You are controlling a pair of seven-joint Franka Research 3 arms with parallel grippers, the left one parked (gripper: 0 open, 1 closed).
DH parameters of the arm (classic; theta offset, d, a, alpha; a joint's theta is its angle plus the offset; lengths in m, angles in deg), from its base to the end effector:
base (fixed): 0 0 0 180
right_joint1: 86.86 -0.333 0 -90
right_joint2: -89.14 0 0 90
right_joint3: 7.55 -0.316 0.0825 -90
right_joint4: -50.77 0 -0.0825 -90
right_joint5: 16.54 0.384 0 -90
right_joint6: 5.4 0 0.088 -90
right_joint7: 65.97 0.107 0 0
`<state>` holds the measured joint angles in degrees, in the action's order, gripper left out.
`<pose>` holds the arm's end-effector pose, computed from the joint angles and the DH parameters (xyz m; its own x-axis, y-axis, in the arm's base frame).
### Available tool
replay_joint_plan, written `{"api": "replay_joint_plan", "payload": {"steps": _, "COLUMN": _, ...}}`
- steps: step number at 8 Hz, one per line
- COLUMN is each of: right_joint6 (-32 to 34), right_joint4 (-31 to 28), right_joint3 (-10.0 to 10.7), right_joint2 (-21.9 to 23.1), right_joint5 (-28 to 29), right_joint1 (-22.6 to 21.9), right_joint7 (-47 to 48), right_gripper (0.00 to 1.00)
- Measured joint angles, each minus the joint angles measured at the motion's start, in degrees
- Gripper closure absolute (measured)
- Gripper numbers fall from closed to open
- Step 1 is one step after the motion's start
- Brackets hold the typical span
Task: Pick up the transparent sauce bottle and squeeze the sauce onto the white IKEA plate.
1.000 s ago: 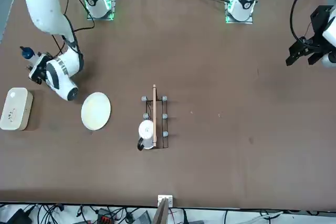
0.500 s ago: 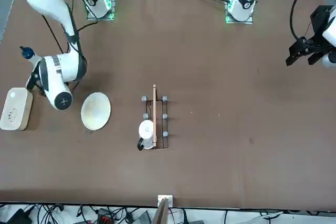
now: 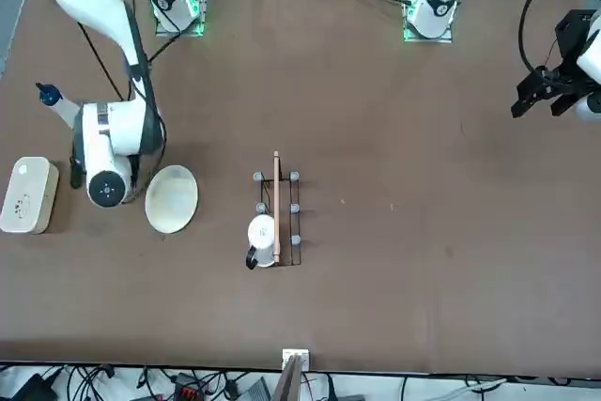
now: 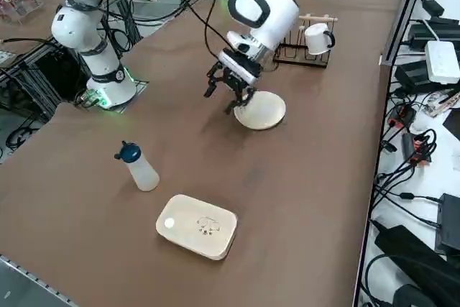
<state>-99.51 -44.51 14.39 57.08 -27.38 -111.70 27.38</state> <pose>0.6112 0.0337 0.2786 0.1552 -0.9142 0.3744 -0.8688 0.0540 0.4922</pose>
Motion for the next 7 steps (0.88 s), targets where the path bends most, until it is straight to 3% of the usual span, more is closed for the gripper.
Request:
{"api": "replay_joint_plan", "payload": {"steps": 3, "right_joint6": 6.41, "right_joint4": 9.12, "right_joint3": 0.28, "right_joint2": 0.74, "right_joint5": 11.95, "right_joint1": 0.04, "right_joint7": -23.77, "right_gripper": 0.00}}
{"api": "replay_joint_plan", "payload": {"steps": 5, "right_joint6": 12.97, "right_joint4": 14.75, "right_joint3": 0.82, "right_joint2": 2.73, "right_joint5": 16.67, "right_joint1": 1.04, "right_joint7": -35.90, "right_gripper": 0.00}}
{"api": "replay_joint_plan", "payload": {"steps": 6, "right_joint6": 14.53, "right_joint4": 16.73, "right_joint3": 0.37, "right_joint2": 4.29, "right_joint5": 18.77, "right_joint1": 2.61, "right_joint7": -40.94, "right_gripper": 0.00}}
{"api": "replay_joint_plan", "payload": {"steps": 7, "right_joint6": 14.96, "right_joint4": 17.69, "right_joint3": -1.76, "right_joint2": 6.58, "right_joint5": 20.43, "right_joint1": 5.74, "right_joint7": -46.22, "right_gripper": 0.00}}
